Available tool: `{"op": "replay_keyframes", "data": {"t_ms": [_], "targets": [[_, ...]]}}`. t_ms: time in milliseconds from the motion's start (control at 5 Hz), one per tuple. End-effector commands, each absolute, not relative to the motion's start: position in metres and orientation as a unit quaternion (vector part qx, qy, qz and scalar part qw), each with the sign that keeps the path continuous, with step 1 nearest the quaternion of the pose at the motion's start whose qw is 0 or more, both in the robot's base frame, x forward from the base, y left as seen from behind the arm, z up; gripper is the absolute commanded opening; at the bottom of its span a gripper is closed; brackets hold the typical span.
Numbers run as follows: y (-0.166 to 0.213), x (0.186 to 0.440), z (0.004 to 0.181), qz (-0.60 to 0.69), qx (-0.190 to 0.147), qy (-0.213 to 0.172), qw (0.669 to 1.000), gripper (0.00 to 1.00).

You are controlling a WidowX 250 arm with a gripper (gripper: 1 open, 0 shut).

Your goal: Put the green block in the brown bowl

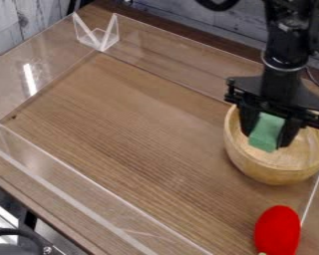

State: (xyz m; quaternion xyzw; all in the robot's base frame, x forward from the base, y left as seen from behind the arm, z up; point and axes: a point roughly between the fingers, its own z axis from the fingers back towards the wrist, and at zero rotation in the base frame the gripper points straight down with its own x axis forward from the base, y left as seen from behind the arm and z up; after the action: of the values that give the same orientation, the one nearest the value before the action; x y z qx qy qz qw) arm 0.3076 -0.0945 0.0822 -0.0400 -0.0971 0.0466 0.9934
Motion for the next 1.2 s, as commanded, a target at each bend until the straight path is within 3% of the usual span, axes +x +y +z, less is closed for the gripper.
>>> {"op": "replay_keyframes", "data": {"t_ms": [0,200,800,1000], "targets": [[-0.092,0.317,0.099,0.046,-0.051,-0.134,0.989,0.00],[-0.097,0.323,0.097,0.035,-0.054,-0.129,0.990,1.00],[-0.070,0.324,0.100,0.062,-0.054,-0.126,0.989,1.00],[-0.068,0.313,0.113,0.079,-0.054,-0.132,0.987,1.00]]}}
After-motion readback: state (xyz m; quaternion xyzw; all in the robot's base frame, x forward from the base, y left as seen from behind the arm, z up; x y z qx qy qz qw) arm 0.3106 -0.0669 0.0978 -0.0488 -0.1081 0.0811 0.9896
